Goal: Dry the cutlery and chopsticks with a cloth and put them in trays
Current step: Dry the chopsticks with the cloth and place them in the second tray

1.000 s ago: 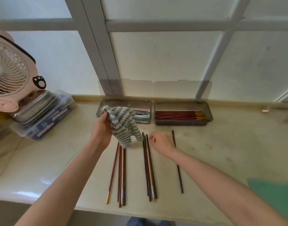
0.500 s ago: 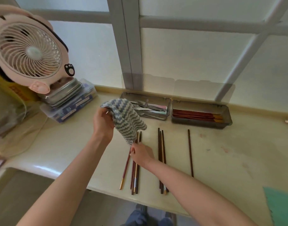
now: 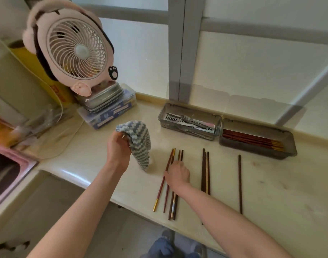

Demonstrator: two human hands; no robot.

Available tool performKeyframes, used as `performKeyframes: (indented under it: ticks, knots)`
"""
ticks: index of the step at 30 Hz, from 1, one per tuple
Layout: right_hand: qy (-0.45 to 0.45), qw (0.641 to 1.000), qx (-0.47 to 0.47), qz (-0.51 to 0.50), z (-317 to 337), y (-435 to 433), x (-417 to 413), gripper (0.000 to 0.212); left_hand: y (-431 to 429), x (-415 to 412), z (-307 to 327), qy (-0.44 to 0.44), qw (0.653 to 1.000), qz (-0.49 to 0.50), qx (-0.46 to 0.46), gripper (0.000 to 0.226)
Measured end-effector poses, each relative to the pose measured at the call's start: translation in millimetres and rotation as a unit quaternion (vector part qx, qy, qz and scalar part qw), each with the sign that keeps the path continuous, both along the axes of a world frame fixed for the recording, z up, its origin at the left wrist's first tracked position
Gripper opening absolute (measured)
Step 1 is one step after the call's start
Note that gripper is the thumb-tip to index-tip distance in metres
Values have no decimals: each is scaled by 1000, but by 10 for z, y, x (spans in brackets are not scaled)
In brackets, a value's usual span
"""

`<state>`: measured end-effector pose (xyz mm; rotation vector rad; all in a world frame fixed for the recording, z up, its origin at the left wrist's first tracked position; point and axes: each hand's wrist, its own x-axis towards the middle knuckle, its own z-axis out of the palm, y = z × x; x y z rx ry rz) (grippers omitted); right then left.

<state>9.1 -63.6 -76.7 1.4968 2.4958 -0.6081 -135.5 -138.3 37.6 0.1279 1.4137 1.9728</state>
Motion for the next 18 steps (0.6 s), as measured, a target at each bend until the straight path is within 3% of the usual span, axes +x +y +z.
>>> performKeyframes:
  ticks: [7,13,16,18]
  knots:
    - [24,991,-86,-103,-18,51,-116,22,-41,-32,-27,-13,1000,-7,-17,24]
    - [62,970,-158,-176,70,144,-104,18,-20,-110,-38,-29,1000,-10,-7,25]
    - [116,962,-188,-158,289,317,-134,14,-44,-204,-66,-34,999,-2,-7,26]
    - [140,974,-165,-71,478,398,-187,14,-64,-239,-36,-34,999,31,-6,29]
